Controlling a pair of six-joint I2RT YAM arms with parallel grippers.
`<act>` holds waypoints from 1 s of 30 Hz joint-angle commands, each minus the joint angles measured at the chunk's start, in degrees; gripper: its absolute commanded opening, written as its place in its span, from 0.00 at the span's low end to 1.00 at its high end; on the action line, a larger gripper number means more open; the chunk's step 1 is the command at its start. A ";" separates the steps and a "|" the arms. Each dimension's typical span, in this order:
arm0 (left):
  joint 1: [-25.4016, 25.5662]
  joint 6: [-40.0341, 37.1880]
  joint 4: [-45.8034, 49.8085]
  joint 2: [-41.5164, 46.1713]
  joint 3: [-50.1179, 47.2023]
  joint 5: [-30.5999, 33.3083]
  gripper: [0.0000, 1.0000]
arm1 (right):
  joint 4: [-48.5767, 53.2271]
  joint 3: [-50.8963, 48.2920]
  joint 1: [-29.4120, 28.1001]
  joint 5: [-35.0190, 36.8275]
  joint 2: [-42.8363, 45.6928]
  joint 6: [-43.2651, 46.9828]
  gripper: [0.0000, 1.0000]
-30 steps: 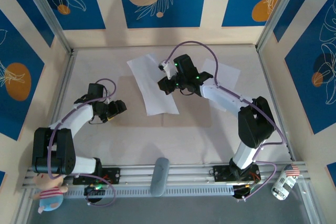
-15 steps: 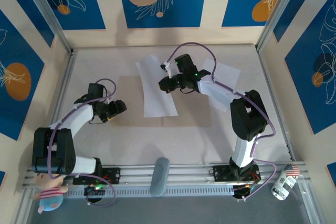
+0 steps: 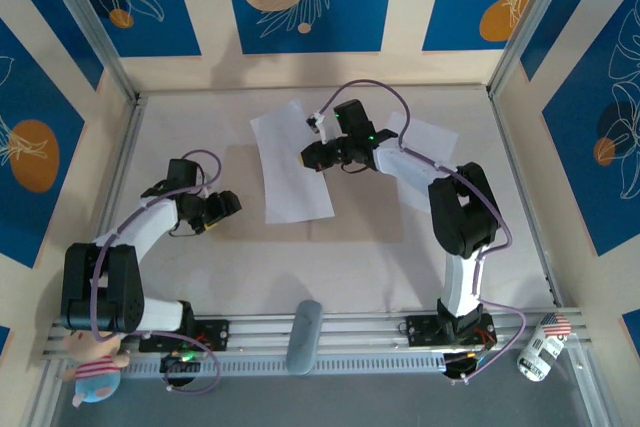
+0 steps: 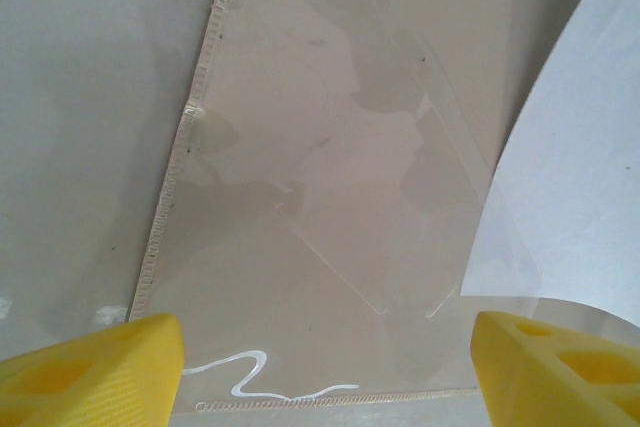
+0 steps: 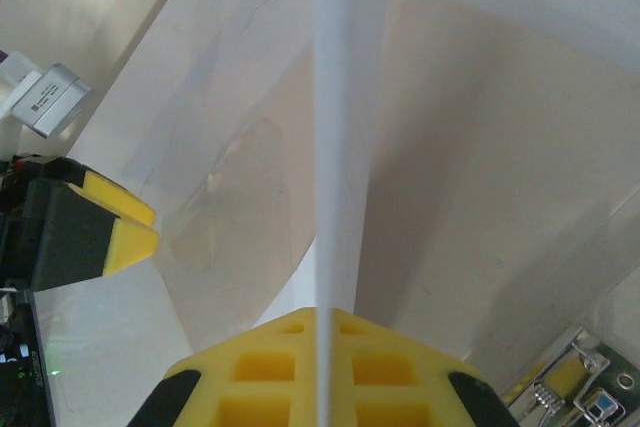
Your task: Put the files into the folder
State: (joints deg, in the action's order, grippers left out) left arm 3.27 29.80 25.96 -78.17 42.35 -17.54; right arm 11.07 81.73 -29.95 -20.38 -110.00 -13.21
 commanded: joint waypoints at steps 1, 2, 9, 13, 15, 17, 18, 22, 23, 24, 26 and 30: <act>-0.55 -0.80 0.41 -0.32 -0.60 -1.09 0.76 | -0.55 2.20 0.16 -2.56 -1.56 -1.13 0.00; -0.61 -0.82 0.37 -0.33 -0.60 -1.07 0.76 | -0.73 2.50 0.24 -2.80 -1.90 -1.44 0.00; -0.66 -0.89 0.50 -0.34 -0.32 -0.87 0.76 | -1.83 3.39 0.07 -3.96 -3.89 -2.97 0.00; -0.55 -0.89 0.28 -0.84 -0.25 -1.07 0.76 | -2.28 3.64 0.16 -4.14 -4.60 -3.34 0.00; -0.55 -0.93 0.01 -1.03 -0.34 -1.09 0.76 | -2.26 4.08 0.12 -4.14 -5.18 -3.56 0.00; -0.61 -0.89 -0.10 -1.21 -0.50 -0.87 0.76 | -1.95 5.02 0.16 -4.23 -5.84 -3.80 0.00; -0.59 -0.80 -0.24 -1.32 -0.51 -0.85 0.76 | -1.93 5.41 0.09 -4.23 -6.15 -4.02 0.00; -0.56 -0.72 -0.47 -1.72 -0.51 -1.04 0.76 | -1.53 7.40 -0.08 -4.58 -7.95 -4.34 0.00; -0.58 -0.78 -0.47 -1.75 -0.51 -1.09 0.76 | -1.33 7.88 -0.23 -4.69 -8.42 -4.37 0.00; -0.55 -0.78 -0.48 -1.68 -0.51 -1.05 0.76 | -1.20 8.20 -0.28 -4.57 -8.81 -4.30 0.00; -0.61 -0.80 -0.36 -1.67 -0.51 -0.88 0.76 | -1.29 8.64 -0.37 -4.60 -9.43 -4.36 0.00; -0.54 -0.78 -0.38 -1.65 -0.60 -0.96 0.76 | -0.84 9.67 -0.63 -5.02 -10.23 -4.32 0.00</act>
State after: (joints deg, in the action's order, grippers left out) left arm 3.25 29.80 25.76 -79.64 42.35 -17.56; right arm 9.45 89.32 -30.04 -23.46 -119.35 -17.12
